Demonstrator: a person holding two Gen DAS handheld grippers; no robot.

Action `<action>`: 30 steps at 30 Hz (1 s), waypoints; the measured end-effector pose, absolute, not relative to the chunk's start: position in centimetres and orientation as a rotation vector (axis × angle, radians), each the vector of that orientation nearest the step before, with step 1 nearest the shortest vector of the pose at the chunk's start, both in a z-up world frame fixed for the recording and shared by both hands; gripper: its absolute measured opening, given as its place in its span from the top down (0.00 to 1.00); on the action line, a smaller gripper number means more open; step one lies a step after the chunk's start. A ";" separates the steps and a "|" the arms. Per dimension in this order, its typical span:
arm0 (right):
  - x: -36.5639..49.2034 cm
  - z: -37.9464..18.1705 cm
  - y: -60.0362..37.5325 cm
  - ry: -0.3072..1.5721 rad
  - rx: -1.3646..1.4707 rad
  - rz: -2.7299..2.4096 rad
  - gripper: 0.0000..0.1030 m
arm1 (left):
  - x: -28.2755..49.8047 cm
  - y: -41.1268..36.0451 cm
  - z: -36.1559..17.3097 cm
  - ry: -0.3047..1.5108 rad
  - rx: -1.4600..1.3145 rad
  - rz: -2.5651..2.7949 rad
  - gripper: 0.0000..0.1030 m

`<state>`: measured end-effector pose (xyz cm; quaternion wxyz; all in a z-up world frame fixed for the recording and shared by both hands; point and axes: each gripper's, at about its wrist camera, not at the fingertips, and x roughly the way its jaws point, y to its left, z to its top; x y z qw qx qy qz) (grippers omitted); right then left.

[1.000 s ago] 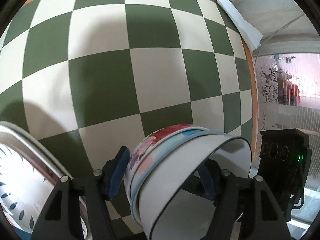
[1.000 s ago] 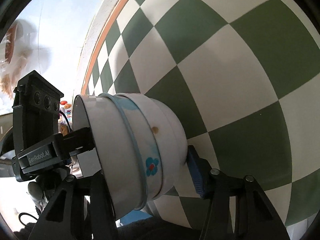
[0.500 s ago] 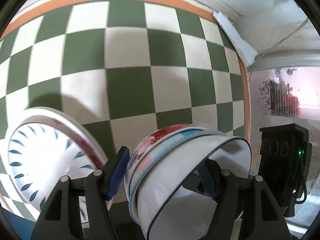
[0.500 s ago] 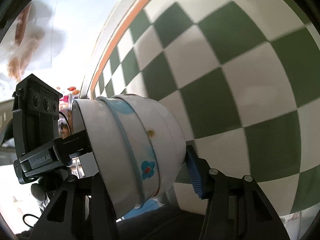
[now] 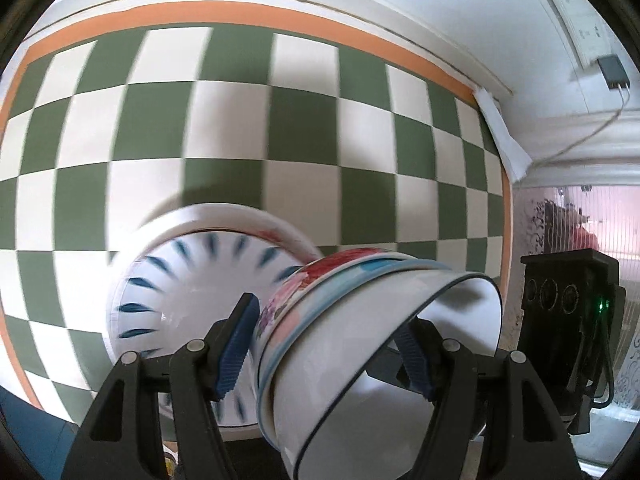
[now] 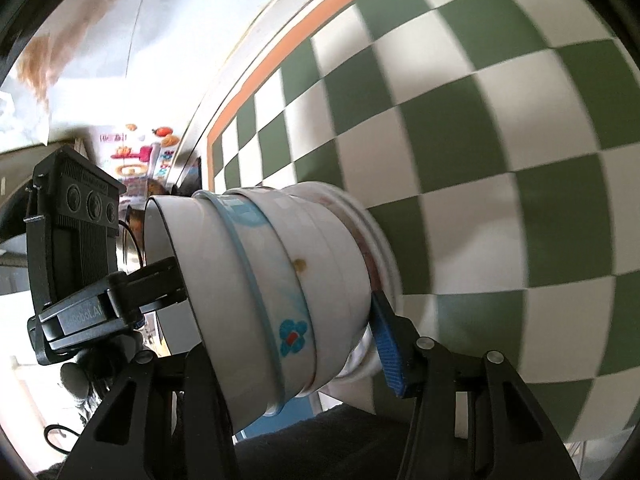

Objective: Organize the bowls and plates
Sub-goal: 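Lift the bowl stack with both tools and carry it over the plate stack, then lower the bowl stack onto the blue-striped plate and open both tools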

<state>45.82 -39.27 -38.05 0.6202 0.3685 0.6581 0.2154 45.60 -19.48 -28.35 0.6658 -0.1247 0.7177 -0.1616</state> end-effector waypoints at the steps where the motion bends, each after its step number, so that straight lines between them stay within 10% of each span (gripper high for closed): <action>1: 46.0 -38.1 -38.6 1.516 0.846 0.502 0.49 | 45.6 -18.9 -28.4 1.620 -0.284 -0.359 0.38; 30: 46.4 -43.0 -30.5 1.616 0.780 0.503 0.49 | 44.9 -12.7 -33.4 1.700 -0.323 -0.299 0.38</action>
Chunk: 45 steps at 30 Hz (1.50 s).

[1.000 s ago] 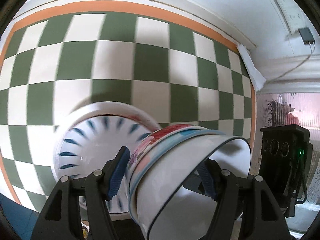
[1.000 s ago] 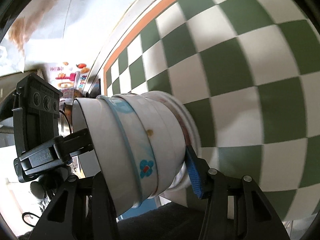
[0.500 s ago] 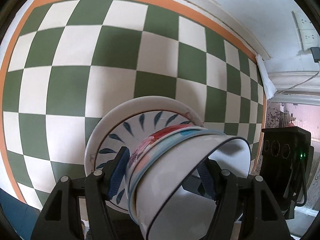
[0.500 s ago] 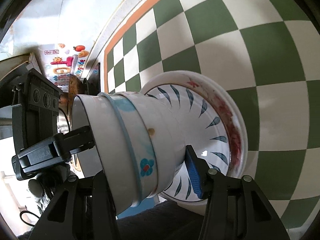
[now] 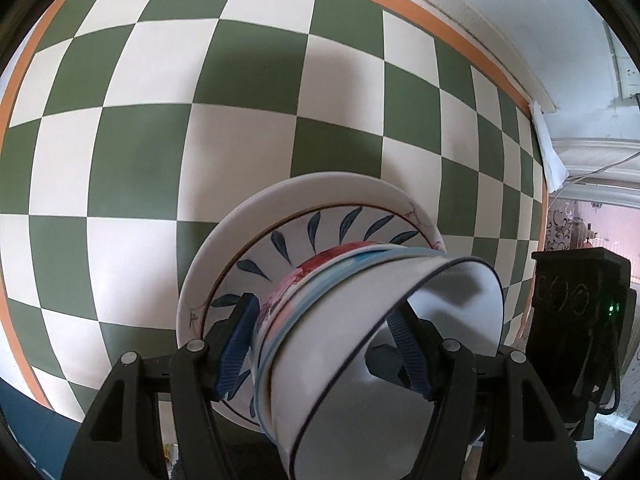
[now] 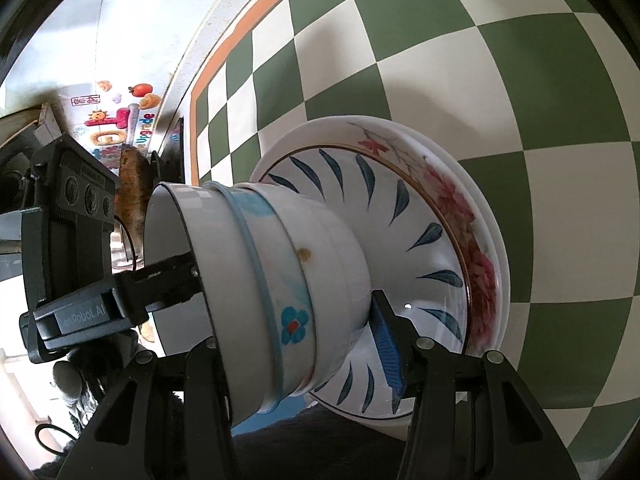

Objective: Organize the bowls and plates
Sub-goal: 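Lower the bowl stack onto the blue-striped plate and open both tools, then lift both tools away from the stacked dishes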

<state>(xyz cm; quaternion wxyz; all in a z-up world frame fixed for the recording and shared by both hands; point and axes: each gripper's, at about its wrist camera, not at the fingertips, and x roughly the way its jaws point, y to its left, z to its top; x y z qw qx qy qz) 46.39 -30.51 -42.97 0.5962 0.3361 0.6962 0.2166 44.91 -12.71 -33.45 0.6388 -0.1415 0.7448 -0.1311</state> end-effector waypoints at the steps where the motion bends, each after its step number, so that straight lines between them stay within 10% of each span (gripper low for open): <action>1: 46.4 -43.0 -30.6 1.617 0.782 0.503 0.49 | 44.9 -12.8 -33.4 1.698 -0.323 -0.299 0.38; 32: 43.4 -32.2 -30.7 1.399 0.473 0.322 0.46 | 40.5 -10.6 -24.8 1.400 -0.073 -0.213 0.38; 38: 40.2 -27.0 -30.1 1.286 0.377 0.221 0.16 | 37.9 -9.7 -21.6 1.286 -0.023 -0.177 0.06; 45: 36.5 -21.9 -29.3 1.156 0.236 0.101 0.06 | 34.8 -8.7 -18.0 1.166 -0.026 -0.130 0.05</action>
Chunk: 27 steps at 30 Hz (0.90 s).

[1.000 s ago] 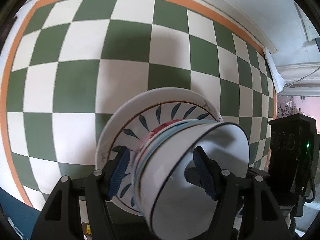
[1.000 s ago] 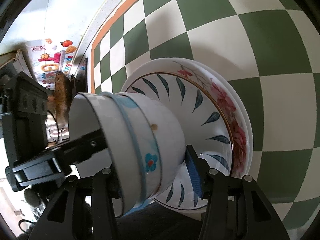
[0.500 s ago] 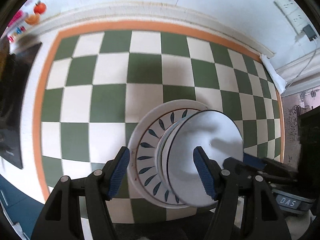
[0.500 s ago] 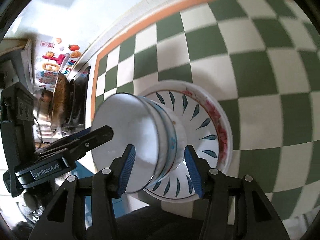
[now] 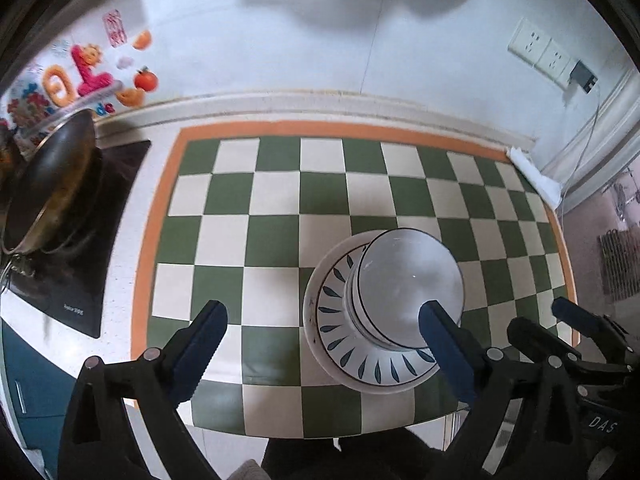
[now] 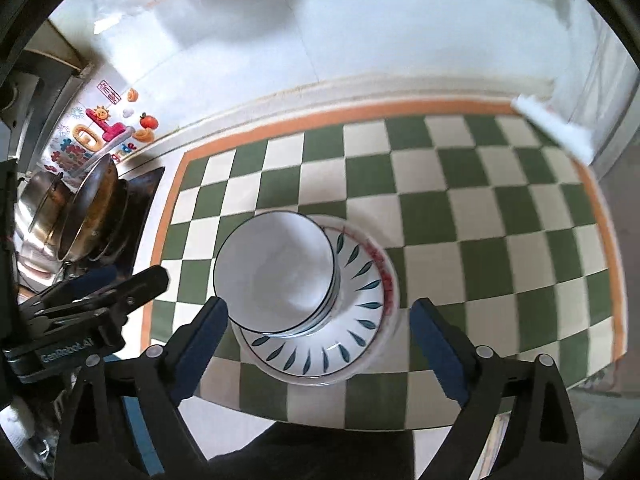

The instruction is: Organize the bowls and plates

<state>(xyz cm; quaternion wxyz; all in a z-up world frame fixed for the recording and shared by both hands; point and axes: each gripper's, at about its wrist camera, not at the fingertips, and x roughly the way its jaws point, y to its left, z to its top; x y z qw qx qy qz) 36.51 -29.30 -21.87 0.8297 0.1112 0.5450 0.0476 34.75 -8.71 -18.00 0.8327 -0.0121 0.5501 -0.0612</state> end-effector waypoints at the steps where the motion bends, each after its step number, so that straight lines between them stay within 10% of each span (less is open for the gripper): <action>1: 36.0 -21.2 -29.2 1.139 0.222 0.093 0.04 | 34.3 -8.7 -17.6 1.154 -0.032 -0.127 0.04; 27: 15.9 -7.0 -30.8 0.861 0.141 0.149 0.01 | 14.0 -9.8 -5.4 0.855 -0.052 -0.029 0.00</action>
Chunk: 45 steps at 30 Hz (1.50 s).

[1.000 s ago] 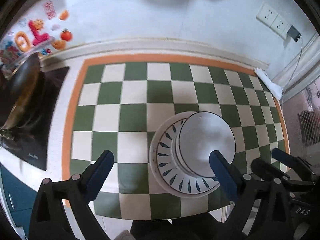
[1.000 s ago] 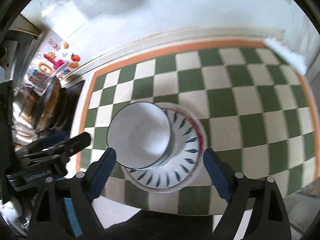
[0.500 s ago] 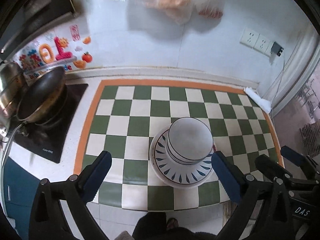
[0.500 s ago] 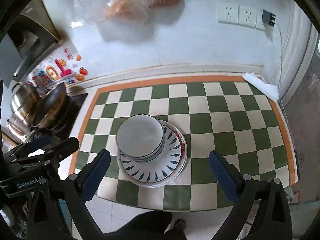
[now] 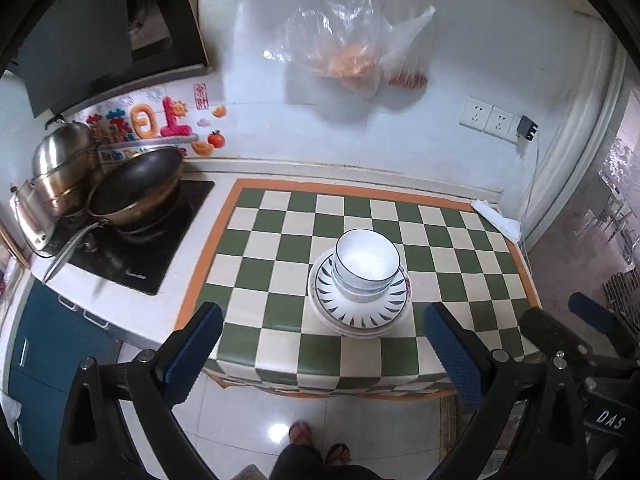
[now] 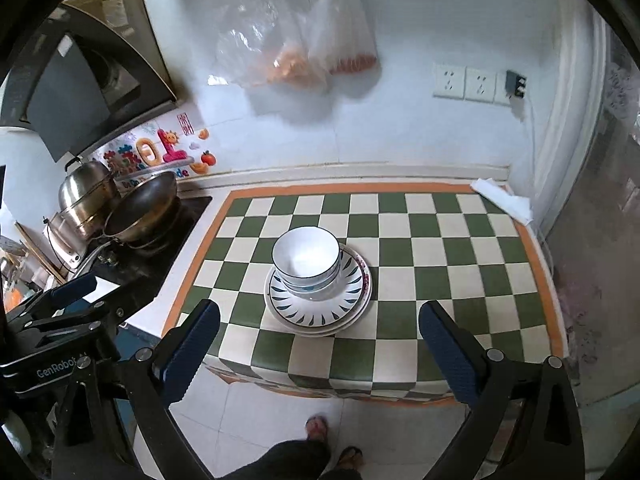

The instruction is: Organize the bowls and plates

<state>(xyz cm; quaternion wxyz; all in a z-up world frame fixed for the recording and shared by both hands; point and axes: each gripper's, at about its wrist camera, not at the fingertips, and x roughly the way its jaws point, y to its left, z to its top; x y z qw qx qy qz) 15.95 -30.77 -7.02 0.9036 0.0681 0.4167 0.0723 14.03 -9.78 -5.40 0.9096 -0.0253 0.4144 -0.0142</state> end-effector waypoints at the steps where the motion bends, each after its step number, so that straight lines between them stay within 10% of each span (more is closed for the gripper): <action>1: 14.9 -6.4 -30.8 0.851 0.139 0.144 0.01 | 13.3 -9.6 -5.1 0.847 -0.050 -0.027 0.00; 45: 4.2 -2.3 -28.1 0.804 0.122 0.095 0.01 | 2.9 -5.7 -2.8 0.799 -0.002 -0.043 0.00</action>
